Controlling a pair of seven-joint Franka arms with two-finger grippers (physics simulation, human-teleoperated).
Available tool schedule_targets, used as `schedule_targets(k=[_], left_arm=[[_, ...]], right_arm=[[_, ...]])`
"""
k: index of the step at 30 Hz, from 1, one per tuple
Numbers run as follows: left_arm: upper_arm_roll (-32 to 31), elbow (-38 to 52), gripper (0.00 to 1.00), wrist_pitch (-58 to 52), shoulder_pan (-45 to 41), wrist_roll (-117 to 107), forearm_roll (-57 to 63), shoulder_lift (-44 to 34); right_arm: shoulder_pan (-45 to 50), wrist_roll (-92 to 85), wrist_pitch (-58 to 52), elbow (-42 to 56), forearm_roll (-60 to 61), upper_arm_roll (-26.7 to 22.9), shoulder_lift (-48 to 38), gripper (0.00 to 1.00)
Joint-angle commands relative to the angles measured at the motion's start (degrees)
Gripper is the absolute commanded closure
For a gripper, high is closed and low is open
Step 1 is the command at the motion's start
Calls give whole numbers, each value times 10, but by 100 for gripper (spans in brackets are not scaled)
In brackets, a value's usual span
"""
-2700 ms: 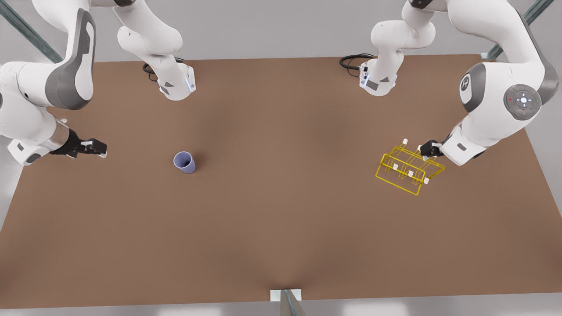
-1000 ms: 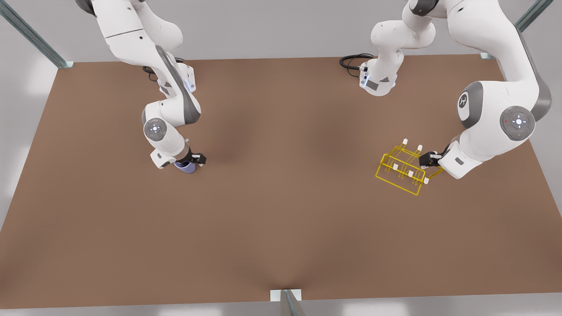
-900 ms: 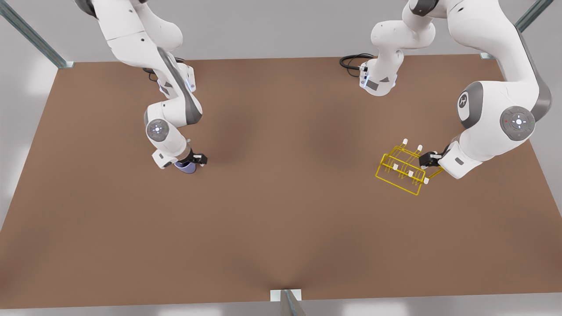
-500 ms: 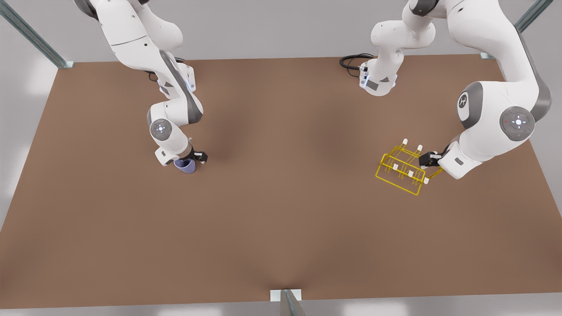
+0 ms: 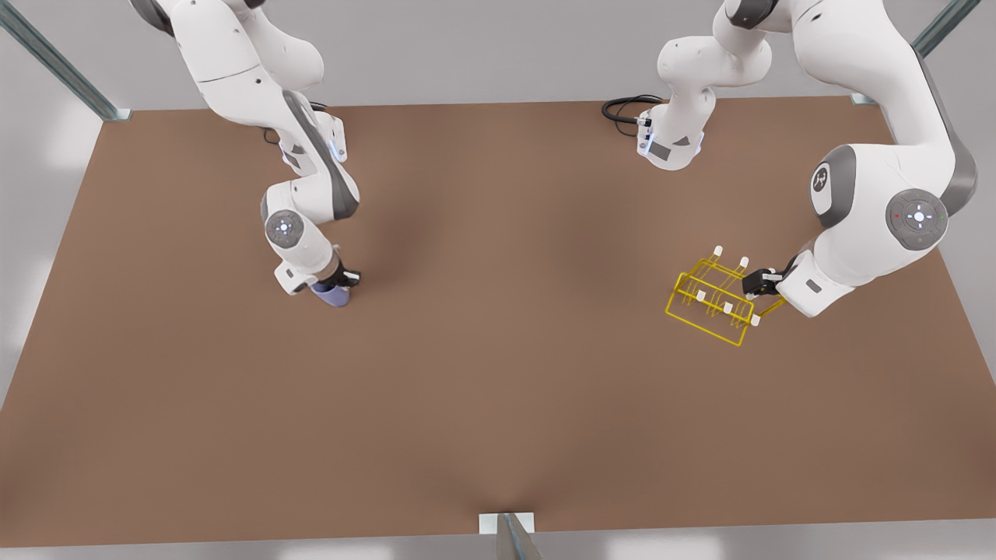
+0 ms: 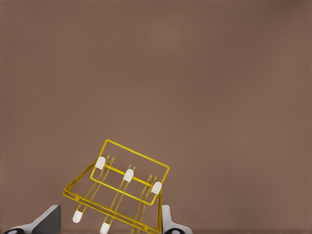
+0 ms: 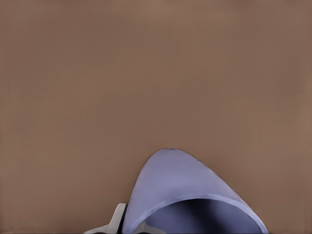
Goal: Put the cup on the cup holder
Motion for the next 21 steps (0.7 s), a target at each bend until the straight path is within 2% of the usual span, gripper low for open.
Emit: schedule_targets(k=[1,5,8,9,11,12,16,18,21], left_arm=[[0,1,0,-2,0,1,0,-1],[0,1,0,-2,-1,1,0,-3],[0,0,0,-2,-1,0,0,-2],[0,0,0,-2,-1,0,0,-2],[0,0,0,-2,-1,-1,0,-1],[0,0,0,-2,-1,-2,0,-1],[0,0,0,-1,-1,-2,0,0],[0,0,0,-1,-1,-2,0,0],[0,1,0,0,0,-2,0,7]], right_arm=[[0,-59,-34,4,-3,0,-10,79],[7,-61,-36,47,8,18,-18,79],[19,-125,-152,165,201,33,12,79],[22,-127,-152,169,247,35,13,79],[23,-132,-145,213,405,82,31,79],[30,-146,-142,237,449,94,62,79],[102,-397,-109,333,807,93,187,79],[113,-485,-111,368,897,94,238,79],[107,-609,-137,418,946,96,340,79]])
